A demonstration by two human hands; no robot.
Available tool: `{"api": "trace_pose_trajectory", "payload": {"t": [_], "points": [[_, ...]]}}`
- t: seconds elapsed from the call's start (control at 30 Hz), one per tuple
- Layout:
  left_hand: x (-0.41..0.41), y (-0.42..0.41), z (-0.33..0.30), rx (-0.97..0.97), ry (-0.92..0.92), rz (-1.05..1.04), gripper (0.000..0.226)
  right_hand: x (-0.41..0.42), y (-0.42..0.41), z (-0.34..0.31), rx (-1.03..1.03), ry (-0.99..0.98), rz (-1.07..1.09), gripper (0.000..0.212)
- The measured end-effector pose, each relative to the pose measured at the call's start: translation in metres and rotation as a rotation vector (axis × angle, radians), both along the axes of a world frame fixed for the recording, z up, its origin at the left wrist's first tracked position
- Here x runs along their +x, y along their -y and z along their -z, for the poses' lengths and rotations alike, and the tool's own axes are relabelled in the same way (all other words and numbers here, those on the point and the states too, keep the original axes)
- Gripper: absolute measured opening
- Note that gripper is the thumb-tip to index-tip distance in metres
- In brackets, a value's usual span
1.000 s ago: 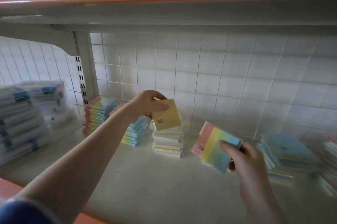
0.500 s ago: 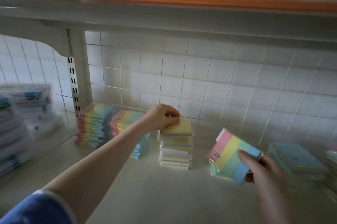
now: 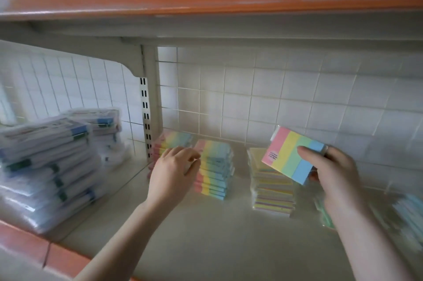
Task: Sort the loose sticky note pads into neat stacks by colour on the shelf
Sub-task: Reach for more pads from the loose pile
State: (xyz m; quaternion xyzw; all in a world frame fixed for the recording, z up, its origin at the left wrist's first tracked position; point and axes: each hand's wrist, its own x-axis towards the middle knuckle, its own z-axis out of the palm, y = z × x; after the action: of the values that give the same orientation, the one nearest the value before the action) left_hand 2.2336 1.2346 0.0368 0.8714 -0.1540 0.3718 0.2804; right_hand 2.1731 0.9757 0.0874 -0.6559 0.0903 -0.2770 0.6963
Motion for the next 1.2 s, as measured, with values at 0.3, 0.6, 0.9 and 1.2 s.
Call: {"api": "trace_pose_trajectory", "payload": {"t": [0.3, 0.6, 0.9, 1.2], "points": [[-0.020, -0.069, 0.052, -0.037, -0.221, -0.233, 0.012, 0.069, -0.080, -0.016, -0.133, -0.048, -0.180, 0.008], [-0.011, -0.081, 0.069, -0.050, -0.397, -0.249, 0.015, 0.133, -0.108, -0.006, -0.275, -0.201, -0.218, 0.019], [-0.010, -0.081, 0.069, -0.044, -0.409, -0.222, 0.018, 0.146, -0.114, 0.014, -0.714, -0.340, -0.076, 0.026], [-0.010, -0.081, 0.069, -0.061, -0.429, -0.184, 0.020, 0.147, -0.121, 0.025, -1.058, -0.415, 0.065, 0.022]]}}
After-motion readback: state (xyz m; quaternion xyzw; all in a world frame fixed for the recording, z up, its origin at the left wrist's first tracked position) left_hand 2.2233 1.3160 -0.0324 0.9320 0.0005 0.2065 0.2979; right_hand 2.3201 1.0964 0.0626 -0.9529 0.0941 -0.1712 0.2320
